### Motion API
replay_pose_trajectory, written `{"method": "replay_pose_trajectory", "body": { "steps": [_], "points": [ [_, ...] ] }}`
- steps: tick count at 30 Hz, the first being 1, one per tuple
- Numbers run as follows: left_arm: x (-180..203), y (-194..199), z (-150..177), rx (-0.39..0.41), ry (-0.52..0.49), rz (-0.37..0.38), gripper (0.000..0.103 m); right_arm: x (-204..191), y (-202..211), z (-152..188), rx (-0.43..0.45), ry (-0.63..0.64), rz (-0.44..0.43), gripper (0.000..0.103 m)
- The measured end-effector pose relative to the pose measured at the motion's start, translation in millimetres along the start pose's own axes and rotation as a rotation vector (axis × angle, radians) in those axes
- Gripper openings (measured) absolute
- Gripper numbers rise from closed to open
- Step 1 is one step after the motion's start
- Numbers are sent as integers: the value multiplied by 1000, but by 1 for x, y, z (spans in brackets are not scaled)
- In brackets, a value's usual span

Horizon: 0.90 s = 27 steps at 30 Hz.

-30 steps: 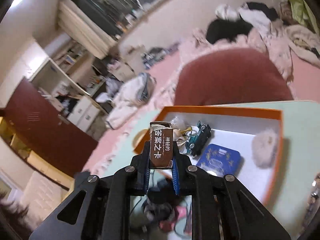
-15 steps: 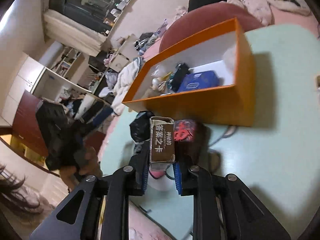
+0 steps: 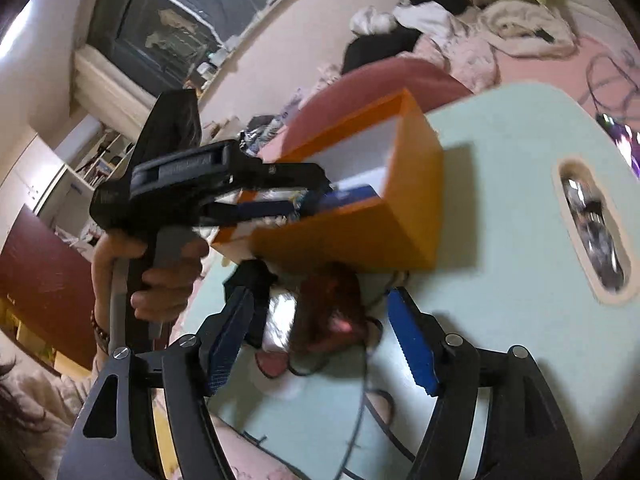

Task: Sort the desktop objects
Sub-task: 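Place the brown card box on the table beside the pouch, right gripper, then grasp the blue durex tin in the orange box with the left gripper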

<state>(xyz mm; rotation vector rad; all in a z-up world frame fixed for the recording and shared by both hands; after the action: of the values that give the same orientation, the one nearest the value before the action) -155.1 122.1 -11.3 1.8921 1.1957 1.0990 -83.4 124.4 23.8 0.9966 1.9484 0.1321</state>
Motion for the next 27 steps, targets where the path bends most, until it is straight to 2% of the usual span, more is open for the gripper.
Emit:
{"method": "replay_pose_trajectory", "body": {
  "steps": [6,8,9,10,11,13,16,17,20,22,24,27],
  "points": [
    [21,-15,-3,-60,-119,-57,88,5,-4,0,-23,-30,-22,70],
    [20,-24,2,-118,-137,-61,83,6,-4,0,-23,-31,-26,70],
    [16,-27,1,-103,-162,-111,82,7,-2,1,-22,-35,-28,70],
    [10,-35,5,-138,-163,-133,78,7,-2,3,-22,-39,-29,70],
    [6,-39,10,-161,-152,-118,75,8,-1,3,-22,-44,-33,70],
    [2,-44,8,-156,-137,-75,75,9,-2,1,-15,-49,-38,70],
    [-3,-43,1,-131,-135,-102,67,8,-1,4,-16,-46,-39,70],
    [-5,-43,1,-128,-135,-100,67,7,-2,6,-19,-43,-39,70],
    [-7,-40,-1,-93,-115,-72,66,9,-3,10,-16,-39,-39,70],
    [-8,-30,-4,-50,-46,10,66,10,-3,10,-11,-41,-41,70],
    [-11,-5,-9,60,2,82,66,12,-3,10,-9,-43,-39,70],
    [-12,46,-14,233,13,131,66,13,-3,8,-7,-42,-31,70]
  ]
}}
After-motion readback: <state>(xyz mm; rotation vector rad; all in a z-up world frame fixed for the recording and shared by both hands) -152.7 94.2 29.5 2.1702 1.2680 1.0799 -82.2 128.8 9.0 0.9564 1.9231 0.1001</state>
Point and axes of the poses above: each gripper's, at about its wrist camera, not at the fingertips, and y roughly against the way its jaws point, x to its right, z to its underside, the point moved 8 cm from there along -y, roughly the way its jaws point, and after that the axes turned 7 degrees about x, right-handed, at the moved point
